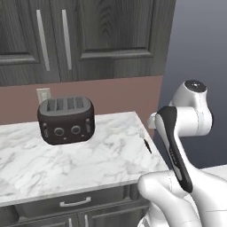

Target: Organize the utensils by type. Pick up the wooden spoons from the counter and place them in the open cabinet. Then pick up the metallic utensils from the counter and place them in the open drawer.

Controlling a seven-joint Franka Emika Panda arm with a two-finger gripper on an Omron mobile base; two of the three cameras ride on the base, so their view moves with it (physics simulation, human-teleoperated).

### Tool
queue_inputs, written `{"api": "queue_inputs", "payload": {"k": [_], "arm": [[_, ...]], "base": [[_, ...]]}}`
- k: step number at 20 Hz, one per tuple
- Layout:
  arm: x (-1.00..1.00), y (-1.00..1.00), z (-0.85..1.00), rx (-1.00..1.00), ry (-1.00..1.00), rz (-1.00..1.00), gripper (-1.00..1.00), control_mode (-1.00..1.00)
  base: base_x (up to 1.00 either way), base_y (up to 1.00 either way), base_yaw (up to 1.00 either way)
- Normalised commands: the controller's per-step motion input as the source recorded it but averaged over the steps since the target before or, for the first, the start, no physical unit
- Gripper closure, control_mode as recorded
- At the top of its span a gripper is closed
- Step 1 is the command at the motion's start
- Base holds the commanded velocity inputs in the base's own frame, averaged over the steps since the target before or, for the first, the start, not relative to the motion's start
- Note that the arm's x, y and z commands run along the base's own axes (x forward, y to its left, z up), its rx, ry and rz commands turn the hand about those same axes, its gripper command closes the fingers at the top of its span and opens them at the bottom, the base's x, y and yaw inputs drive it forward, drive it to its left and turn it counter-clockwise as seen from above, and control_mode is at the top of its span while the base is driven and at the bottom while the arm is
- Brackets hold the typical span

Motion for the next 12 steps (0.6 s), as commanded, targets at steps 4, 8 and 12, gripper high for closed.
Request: {"api": "queue_inputs", "payload": {"k": [4, 8, 12], "arm": [[0.00, 0.00, 0.00, 0.00, 0.00, 0.00, -1.00, 1.00], [0.00, 0.00, 0.00, 0.00, 0.00, 0.00, -1.00, 1.00], [0.00, 0.00, 0.00, 0.00, 0.00, 0.00, -1.00, 1.00]], "base": [[0.16, 0.02, 0.00], [0.01, 0.00, 0.00], [0.00, 0.00, 0.00]]}}
